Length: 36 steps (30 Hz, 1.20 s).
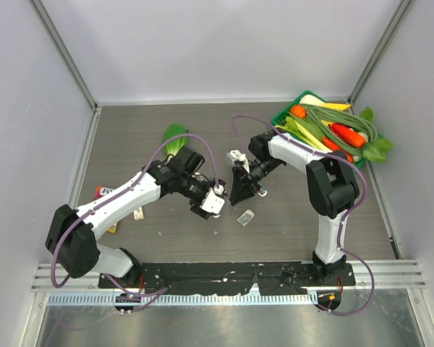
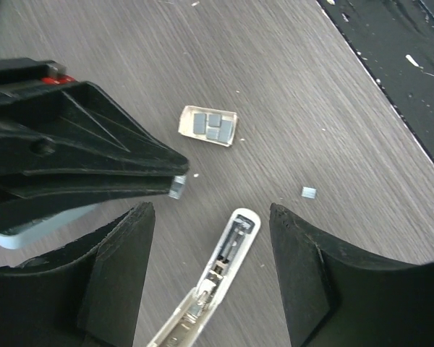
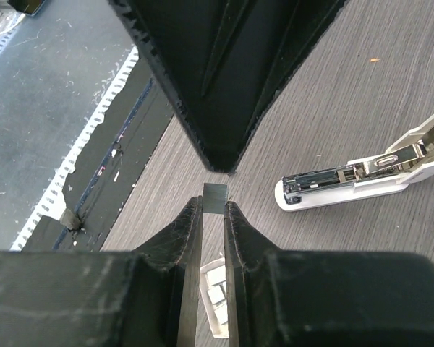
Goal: Load the staples into the stapler
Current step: Pick up the staple from the center of the board.
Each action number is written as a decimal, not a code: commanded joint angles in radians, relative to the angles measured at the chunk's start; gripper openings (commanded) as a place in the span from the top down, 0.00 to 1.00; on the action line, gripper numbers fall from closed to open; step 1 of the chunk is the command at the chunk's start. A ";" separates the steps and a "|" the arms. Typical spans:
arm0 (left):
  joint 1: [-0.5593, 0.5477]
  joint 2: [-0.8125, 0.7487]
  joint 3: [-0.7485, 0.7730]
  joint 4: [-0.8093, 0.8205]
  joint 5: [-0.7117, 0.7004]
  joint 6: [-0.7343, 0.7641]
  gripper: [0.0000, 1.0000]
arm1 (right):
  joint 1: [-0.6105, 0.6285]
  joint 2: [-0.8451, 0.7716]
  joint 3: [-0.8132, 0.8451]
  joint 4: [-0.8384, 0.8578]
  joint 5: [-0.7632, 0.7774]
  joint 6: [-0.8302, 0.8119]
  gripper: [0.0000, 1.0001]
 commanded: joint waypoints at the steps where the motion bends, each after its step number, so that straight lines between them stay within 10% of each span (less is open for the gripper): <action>1: -0.028 0.028 0.077 0.031 -0.022 -0.054 0.32 | -0.005 -0.010 0.016 -0.171 -0.060 0.006 0.80; 36: -0.081 0.152 0.135 0.105 -0.085 -0.184 0.57 | -0.033 -0.020 0.019 -0.171 -0.126 0.065 0.79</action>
